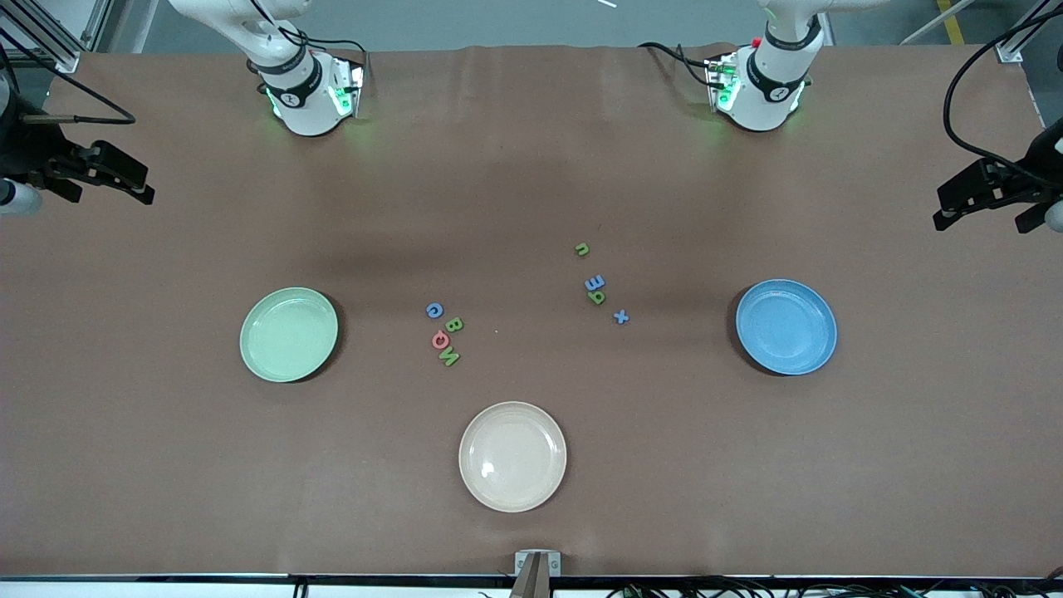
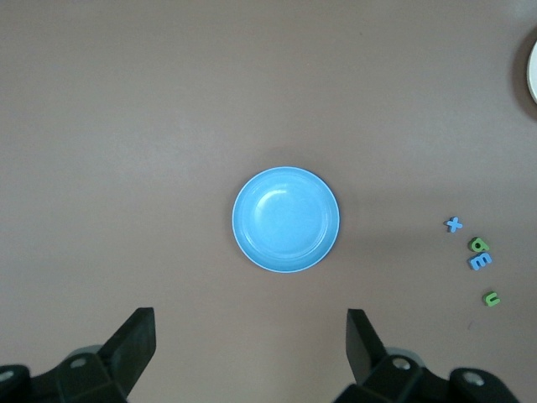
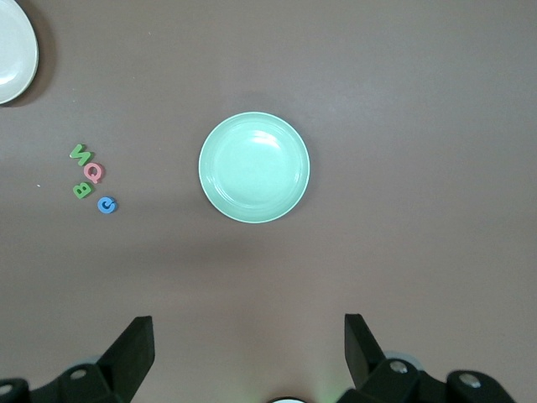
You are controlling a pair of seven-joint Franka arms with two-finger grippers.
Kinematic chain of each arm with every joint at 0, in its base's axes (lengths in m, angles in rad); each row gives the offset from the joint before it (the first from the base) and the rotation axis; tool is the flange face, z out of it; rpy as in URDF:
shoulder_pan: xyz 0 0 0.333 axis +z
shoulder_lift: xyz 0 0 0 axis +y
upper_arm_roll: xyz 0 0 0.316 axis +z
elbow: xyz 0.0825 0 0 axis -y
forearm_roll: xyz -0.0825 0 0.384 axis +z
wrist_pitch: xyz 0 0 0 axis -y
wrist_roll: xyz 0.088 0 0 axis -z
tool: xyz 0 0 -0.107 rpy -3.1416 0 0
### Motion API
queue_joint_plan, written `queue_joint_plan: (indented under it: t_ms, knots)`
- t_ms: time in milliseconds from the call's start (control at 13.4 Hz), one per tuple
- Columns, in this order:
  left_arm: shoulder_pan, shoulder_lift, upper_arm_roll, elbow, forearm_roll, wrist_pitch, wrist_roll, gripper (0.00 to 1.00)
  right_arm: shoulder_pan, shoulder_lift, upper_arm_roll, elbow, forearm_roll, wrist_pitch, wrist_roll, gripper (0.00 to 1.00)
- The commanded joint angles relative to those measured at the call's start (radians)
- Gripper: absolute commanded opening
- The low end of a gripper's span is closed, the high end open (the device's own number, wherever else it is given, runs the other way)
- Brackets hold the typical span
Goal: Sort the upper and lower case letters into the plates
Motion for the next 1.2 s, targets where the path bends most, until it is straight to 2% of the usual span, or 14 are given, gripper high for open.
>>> queue_joint_plan:
  t_ms: [0,896,1121]
  knots:
    - [0.0,0.002,0.002,0.019,-0.018,-0.02,0.002,1.0,-0.013,-0.032,0.012,-0.032,-0.013,0.021,-0.023,1.0]
    - [-0.006,0.014,0.002,0.005,-0.039,-0.02,-0.018,1.0,-0.031,-0.027,0.007,-0.033,0.004,0.018,-0.055,1.0]
    - [-0.041,0.068,-0.032,-0.007,-0.058,-0.026,-0.177,1.0,-0.031,-0.027,0.007,-0.03,0.004,0.022,-0.055,1.0]
